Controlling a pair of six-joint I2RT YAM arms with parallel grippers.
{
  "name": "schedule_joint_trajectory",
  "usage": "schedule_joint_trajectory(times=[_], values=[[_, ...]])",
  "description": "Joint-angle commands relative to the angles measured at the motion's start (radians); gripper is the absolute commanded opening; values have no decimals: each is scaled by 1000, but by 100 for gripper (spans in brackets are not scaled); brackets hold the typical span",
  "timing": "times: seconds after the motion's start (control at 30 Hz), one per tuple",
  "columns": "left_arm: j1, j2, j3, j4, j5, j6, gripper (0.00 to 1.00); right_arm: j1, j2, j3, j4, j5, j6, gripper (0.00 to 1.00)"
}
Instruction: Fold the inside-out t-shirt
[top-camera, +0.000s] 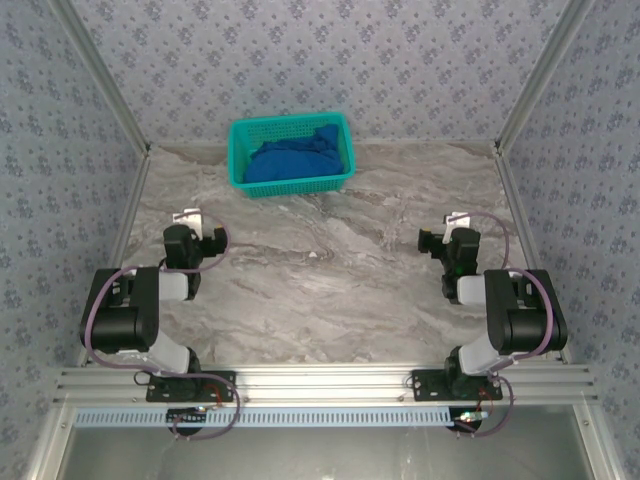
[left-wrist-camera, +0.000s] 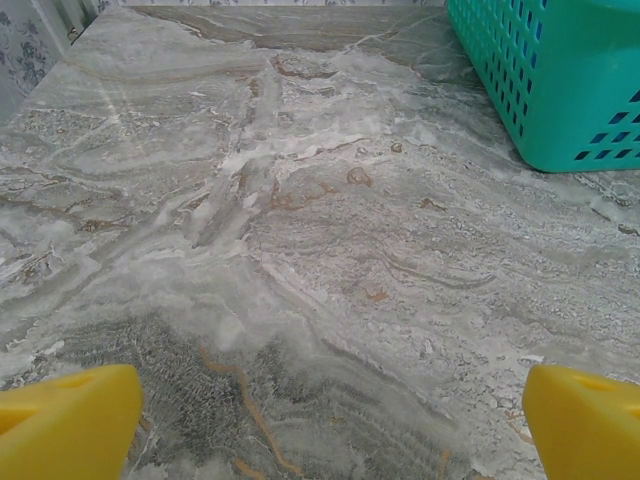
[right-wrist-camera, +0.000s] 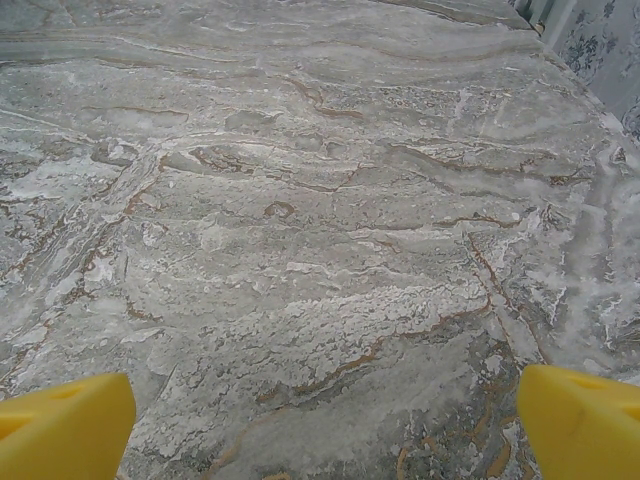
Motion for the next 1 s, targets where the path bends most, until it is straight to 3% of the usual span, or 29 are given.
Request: schedule_joint_trajectory(times=[0.0,0.13,0.2,0.27,0.4,0.47,0.83,0.9,0.97], values=[[10,-98,51,-135,-58,-34,98,8,-57,19,-33,101,23,100],[46,-280,196,-549,-175,-247,98,-3,-330,37,-282,296,169,100],[48,-307,249,-607,32,-292,97,-21,-505,62,-459,260,339,99],[-15,-267,301,-585,173,-311,96,47,-542,102,-487,156,331,95],[-211,-30,625,-816,171,-153,95,344,-388,332,-689,192,156,97],[-233,102,801,-935,169,-106,92,390,-338,366,-683,119,138,97],[-236,804,1748,-1548,209,24,97,418,-289,353,-649,89,217,98],[-244,894,1890,-1582,283,20,92,417,-297,331,-645,103,235,98],[-258,984,2059,-1610,358,10,73,415,-293,316,-640,113,261,99]])
